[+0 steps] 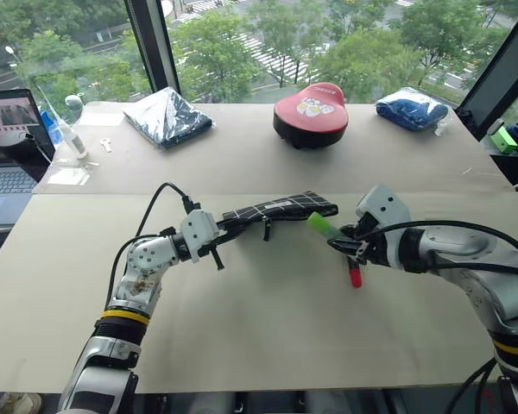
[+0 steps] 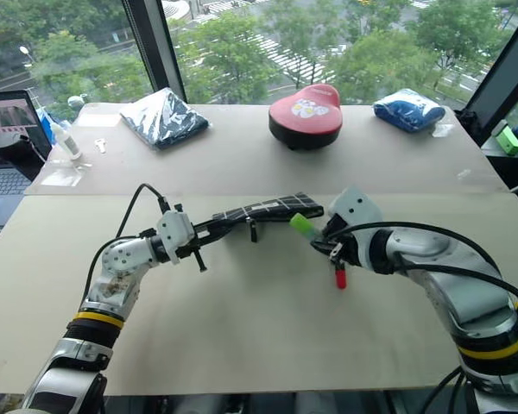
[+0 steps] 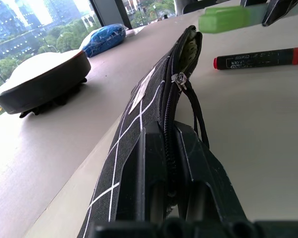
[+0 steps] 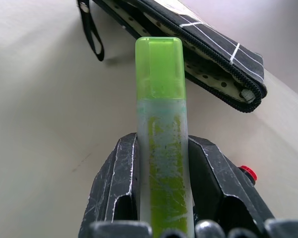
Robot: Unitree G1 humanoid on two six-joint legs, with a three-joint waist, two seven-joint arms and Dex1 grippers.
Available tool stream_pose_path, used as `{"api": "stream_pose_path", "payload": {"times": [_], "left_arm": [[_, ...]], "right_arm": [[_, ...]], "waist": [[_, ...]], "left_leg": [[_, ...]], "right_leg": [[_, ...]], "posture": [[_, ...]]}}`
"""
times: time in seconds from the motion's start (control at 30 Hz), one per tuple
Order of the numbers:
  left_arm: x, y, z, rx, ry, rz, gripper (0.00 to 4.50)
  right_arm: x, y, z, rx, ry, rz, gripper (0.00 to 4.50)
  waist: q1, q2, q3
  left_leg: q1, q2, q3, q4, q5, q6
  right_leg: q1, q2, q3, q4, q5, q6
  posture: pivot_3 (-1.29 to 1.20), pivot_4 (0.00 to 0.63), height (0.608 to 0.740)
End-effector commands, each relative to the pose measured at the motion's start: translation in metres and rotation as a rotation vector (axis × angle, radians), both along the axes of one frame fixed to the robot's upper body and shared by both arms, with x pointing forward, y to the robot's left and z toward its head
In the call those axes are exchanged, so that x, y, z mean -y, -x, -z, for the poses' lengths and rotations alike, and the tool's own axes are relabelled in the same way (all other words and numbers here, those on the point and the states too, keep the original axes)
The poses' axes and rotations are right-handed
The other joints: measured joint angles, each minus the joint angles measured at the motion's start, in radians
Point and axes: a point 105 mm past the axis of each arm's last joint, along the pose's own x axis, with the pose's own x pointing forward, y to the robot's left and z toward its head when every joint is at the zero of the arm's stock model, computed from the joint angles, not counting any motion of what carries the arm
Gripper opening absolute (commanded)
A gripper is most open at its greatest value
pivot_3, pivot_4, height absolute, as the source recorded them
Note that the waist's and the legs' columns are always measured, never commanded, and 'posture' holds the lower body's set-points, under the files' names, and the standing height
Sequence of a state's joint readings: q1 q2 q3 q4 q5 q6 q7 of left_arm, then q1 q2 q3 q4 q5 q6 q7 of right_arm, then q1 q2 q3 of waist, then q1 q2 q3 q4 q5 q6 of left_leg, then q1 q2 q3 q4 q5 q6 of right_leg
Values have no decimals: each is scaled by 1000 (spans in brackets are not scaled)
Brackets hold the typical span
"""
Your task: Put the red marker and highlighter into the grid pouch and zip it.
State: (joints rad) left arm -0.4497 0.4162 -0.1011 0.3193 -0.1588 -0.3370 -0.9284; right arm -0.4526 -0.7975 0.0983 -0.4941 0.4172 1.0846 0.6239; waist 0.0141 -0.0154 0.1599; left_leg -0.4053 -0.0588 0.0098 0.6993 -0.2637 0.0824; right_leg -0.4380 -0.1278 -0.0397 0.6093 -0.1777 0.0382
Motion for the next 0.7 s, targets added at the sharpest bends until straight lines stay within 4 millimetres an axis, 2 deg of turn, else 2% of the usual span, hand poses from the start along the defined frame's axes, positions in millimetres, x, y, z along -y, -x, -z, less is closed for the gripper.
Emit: {"api": "stream_pose_path", "payload": {"times": [0.03, 0.43, 0.57, 0.7], "left_arm": [[2, 2, -13, 47, 12, 12, 0], [2, 9, -6, 69, -45, 44, 0], [3, 11, -2, 70, -59, 57, 0], [6, 11, -4, 71, -52, 65, 0]], "right_arm": [[0, -7, -5, 35, 13, 19, 1004], [-4, -14, -2, 1, 17, 11, 1004], [-10, -21, 2, 60, 150, -39, 1004], [-29, -31, 4, 186, 325, -152, 1004]], "waist": [[2, 0, 0], [-1, 0, 0], [-2, 0, 0], [-4, 0, 0]], "left_leg": [[0, 0, 0, 0, 0, 0], [0, 0, 0, 0, 0, 1], [0, 0, 0, 0, -1, 1], [0, 0, 0, 0, 0, 0]], "right_leg": [[0, 0, 0, 0, 0, 0], [0, 0, 0, 0, 0, 0], [-1, 0, 0, 0, 0, 0], [-1, 0, 0, 0, 0, 0]], "posture": [[0, 150, 740], [0, 150, 740], [0, 150, 740], [0, 150, 740]]}}
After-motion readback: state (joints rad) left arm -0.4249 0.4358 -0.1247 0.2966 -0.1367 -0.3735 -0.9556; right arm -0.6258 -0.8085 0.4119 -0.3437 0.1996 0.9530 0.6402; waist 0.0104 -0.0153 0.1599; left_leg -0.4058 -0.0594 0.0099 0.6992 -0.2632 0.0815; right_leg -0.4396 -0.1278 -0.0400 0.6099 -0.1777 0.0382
